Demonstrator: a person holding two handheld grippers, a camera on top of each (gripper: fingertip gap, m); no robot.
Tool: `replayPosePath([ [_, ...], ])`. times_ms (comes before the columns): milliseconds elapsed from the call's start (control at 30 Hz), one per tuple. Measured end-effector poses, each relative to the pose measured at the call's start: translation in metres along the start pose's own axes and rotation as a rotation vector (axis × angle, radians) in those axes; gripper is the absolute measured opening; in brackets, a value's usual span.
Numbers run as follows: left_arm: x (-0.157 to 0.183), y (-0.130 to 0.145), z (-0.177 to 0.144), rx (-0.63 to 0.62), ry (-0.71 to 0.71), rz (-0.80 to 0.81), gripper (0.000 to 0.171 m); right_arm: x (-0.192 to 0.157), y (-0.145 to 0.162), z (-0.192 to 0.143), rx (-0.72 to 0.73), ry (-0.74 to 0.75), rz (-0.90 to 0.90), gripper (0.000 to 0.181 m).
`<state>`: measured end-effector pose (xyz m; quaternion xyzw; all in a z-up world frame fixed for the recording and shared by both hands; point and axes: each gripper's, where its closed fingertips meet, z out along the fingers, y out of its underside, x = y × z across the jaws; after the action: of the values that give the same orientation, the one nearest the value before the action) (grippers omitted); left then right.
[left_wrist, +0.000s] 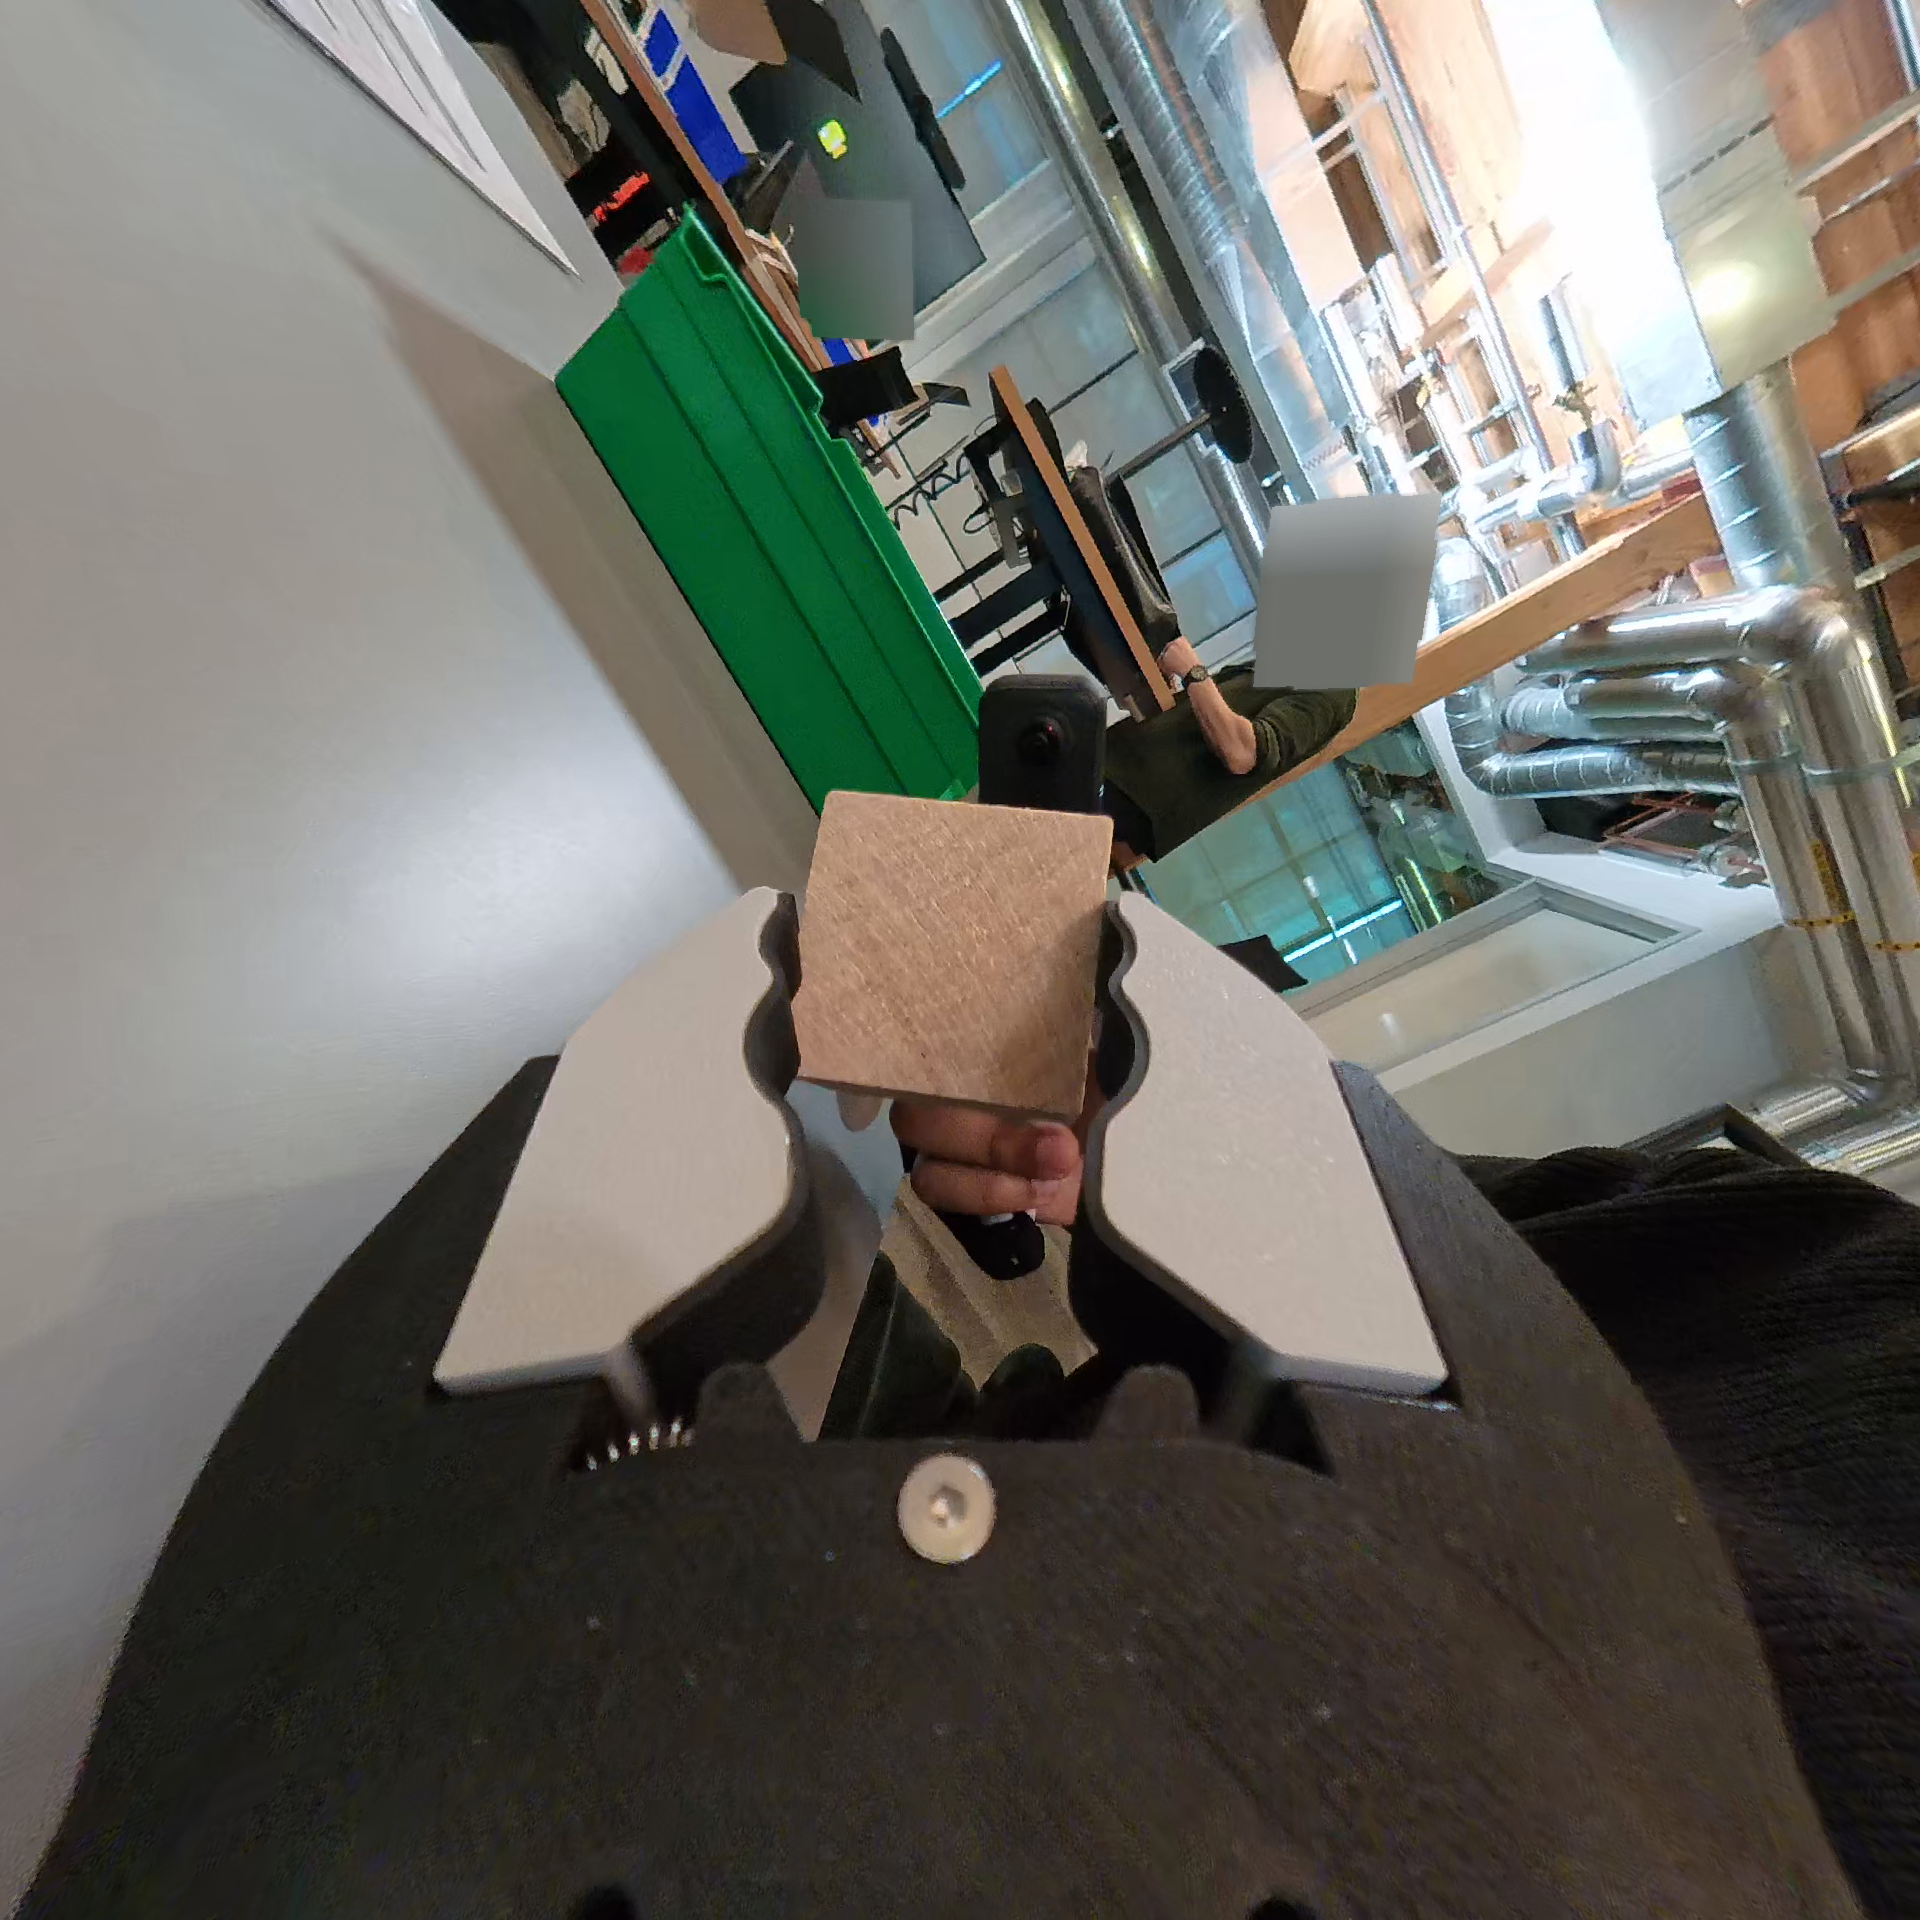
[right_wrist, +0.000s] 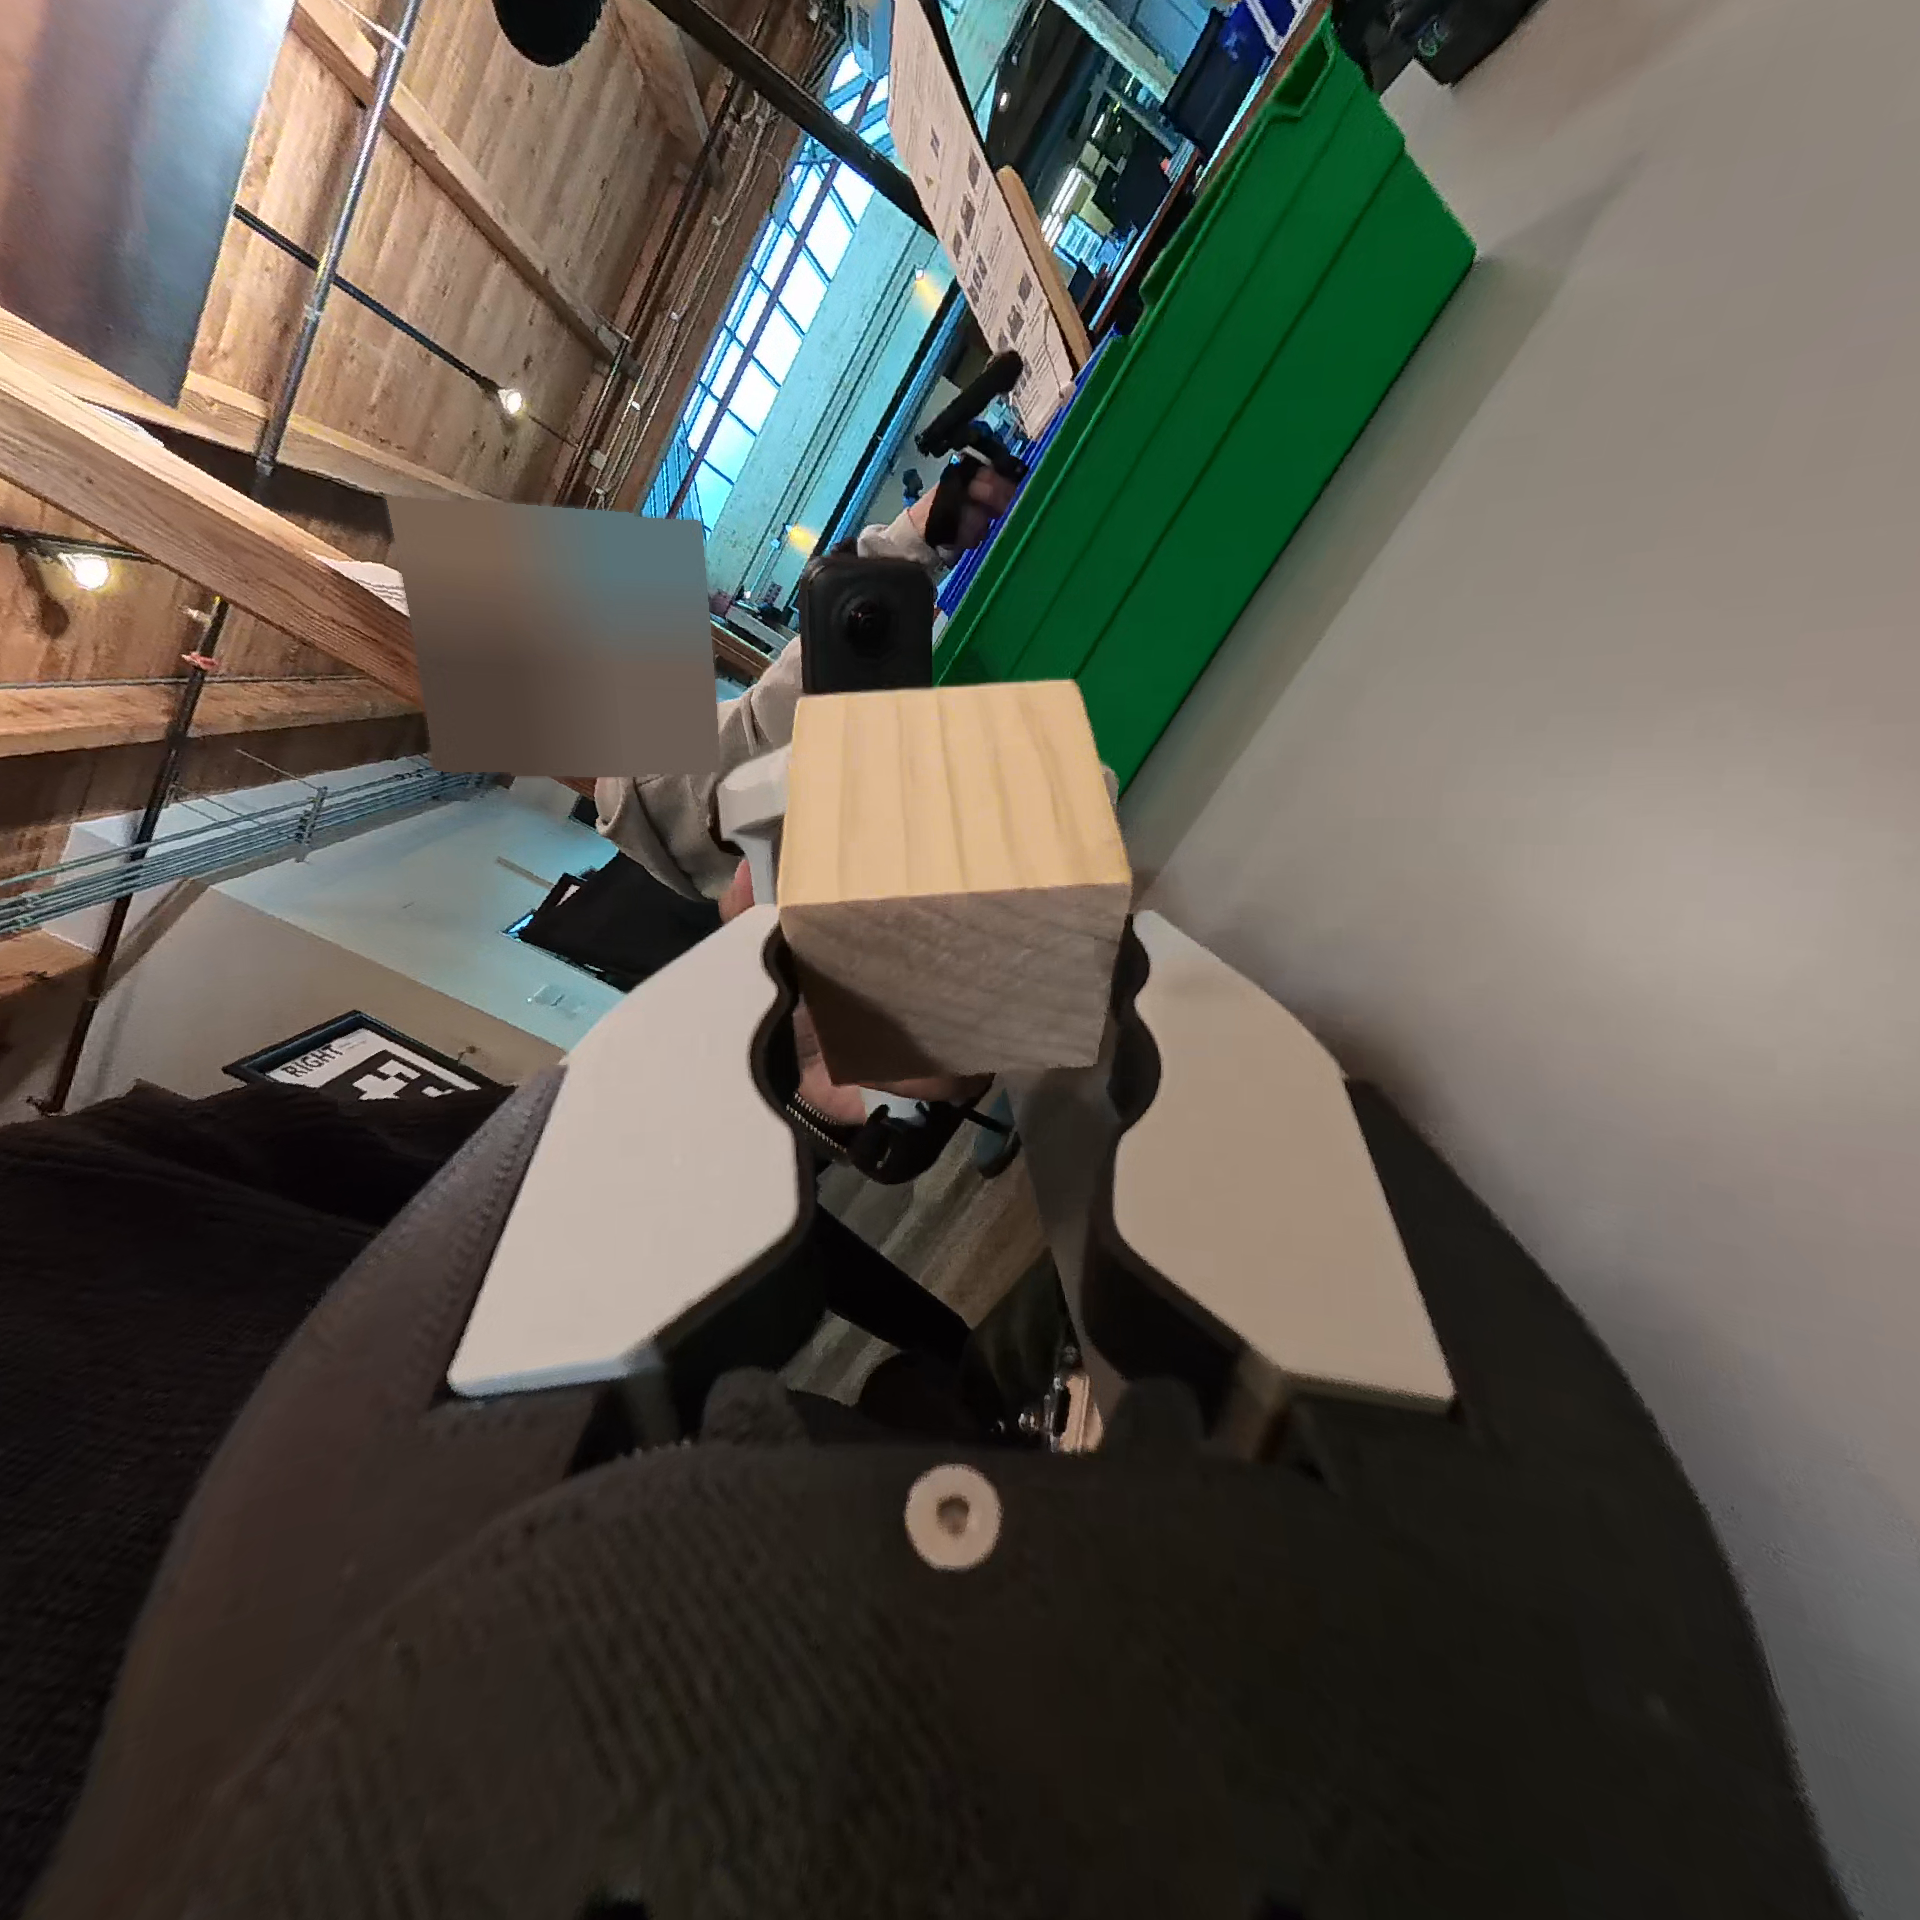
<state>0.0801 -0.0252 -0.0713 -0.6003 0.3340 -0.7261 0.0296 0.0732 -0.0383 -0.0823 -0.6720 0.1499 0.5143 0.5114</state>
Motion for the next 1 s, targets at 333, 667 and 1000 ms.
replayPosePath([
  [333, 0.013, 0.011, 0.006, -0.058, 0.042, 0.079, 0.054, -0.008, -0.022, -0.017, 0.029, 0.006, -0.121, 0.058],
  [667, 0.013, 0.012, 0.003, -0.08, 0.051, 0.089, 0.046, -0.021, -0.162, -0.146, -0.025, 0.487, -0.84, 0.058],
  [1000, 0.011, 0.043, 0.016, -0.27, 0.097, 0.138, 0.047, 0.077, -0.229, -0.353, -1.2, 1.024, -1.173, 0.059],
])
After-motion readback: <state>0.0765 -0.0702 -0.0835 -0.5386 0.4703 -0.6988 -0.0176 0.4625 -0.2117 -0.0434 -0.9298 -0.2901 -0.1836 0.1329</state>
